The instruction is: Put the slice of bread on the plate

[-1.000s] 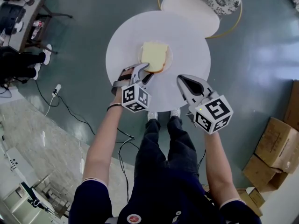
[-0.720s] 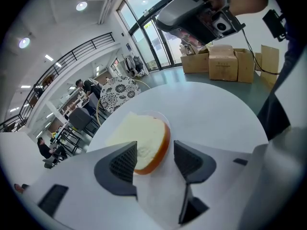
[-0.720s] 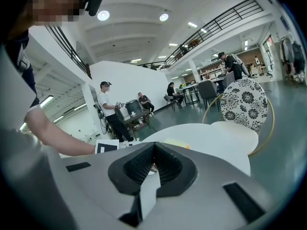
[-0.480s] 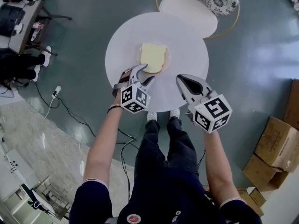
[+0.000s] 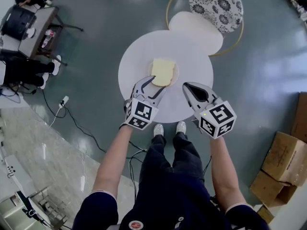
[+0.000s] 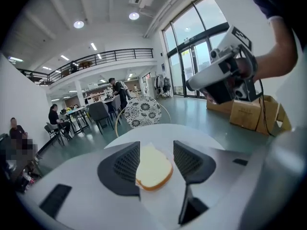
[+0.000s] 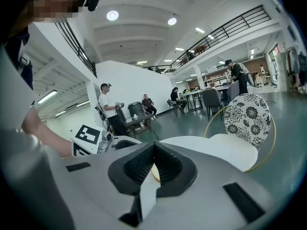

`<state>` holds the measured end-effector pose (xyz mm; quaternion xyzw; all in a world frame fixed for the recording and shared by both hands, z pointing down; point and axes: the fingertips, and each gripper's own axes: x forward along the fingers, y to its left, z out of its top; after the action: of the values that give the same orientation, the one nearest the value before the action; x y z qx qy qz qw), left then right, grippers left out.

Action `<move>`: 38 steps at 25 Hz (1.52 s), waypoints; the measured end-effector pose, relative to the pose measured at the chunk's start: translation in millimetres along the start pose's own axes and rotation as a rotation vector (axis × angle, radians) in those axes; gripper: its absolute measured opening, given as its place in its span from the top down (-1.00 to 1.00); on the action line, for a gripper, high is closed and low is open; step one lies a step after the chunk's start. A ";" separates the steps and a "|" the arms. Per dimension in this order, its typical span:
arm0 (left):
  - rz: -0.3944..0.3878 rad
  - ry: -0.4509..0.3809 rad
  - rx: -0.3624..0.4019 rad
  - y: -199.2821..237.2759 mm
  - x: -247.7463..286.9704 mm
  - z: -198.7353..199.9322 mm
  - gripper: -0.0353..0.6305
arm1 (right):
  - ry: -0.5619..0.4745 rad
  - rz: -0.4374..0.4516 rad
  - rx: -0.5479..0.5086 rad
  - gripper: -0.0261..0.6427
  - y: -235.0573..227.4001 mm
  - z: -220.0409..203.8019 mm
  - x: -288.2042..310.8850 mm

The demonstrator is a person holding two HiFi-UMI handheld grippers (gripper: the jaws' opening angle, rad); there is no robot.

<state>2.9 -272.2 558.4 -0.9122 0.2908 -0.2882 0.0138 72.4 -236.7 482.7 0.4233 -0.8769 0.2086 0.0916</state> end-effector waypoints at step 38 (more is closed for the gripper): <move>0.098 -0.371 -0.172 -1.8 -152.4 174.0 0.88 | -0.252 0.095 -0.187 0.91 87.5 127.0 -51.7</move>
<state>-4.6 -213.4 334.7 -0.9322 0.3509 -0.0882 0.0030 38.4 -208.1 326.2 0.3938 -0.9161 0.0755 0.0098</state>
